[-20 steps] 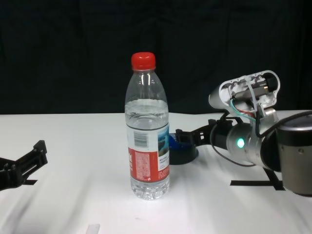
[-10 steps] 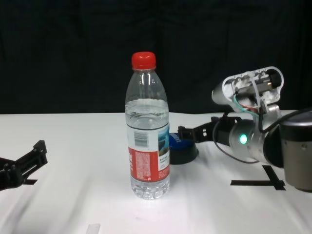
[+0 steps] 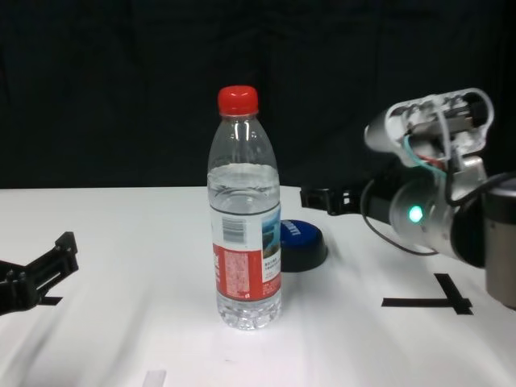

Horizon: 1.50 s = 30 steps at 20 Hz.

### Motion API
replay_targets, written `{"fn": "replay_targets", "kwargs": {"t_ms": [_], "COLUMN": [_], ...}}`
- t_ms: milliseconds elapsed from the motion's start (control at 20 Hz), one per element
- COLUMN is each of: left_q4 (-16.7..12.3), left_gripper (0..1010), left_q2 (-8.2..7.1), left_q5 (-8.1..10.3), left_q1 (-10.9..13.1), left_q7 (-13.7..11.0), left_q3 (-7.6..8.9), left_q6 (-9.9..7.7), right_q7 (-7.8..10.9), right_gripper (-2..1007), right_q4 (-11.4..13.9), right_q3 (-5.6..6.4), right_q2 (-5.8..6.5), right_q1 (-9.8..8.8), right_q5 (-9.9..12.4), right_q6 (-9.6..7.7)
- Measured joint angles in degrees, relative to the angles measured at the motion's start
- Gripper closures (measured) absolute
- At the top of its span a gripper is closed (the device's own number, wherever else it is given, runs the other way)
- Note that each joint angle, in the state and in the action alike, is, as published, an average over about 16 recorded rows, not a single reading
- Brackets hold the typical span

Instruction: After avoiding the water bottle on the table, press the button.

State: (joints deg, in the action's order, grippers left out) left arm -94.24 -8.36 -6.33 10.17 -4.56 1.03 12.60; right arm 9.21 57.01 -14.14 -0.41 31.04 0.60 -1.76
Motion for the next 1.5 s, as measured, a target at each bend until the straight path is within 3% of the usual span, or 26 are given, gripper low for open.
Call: {"fn": "replay_targets", "kwargs": {"t_ms": [700,1000,1500], "left_q4": [0.00,0.00,0.00], "left_gripper": [7,7,7], "left_q2": [0.00,0.00,0.00], "left_q5": [0.00,0.00,0.00], "left_q1": [0.00,0.00,0.00], "left_q7": [0.00,0.00,0.00], "left_q3": [0.00,0.00,0.00], "left_q6": [0.00,0.00,0.00], "right_q7": [-1.46,-1.76,-2.33], "right_gripper": [2,2,2], "right_q4": [16.92,21.74,26.78], "right_q3": [1.52,2.01,2.83], "right_q2": [2.12,2.59,2.82], "right_q1": [-11.21,-15.42,-20.69], "right_q5": [1.39,2.08,3.25], "right_q6": [-4.21,-5.16,-5.34]}}
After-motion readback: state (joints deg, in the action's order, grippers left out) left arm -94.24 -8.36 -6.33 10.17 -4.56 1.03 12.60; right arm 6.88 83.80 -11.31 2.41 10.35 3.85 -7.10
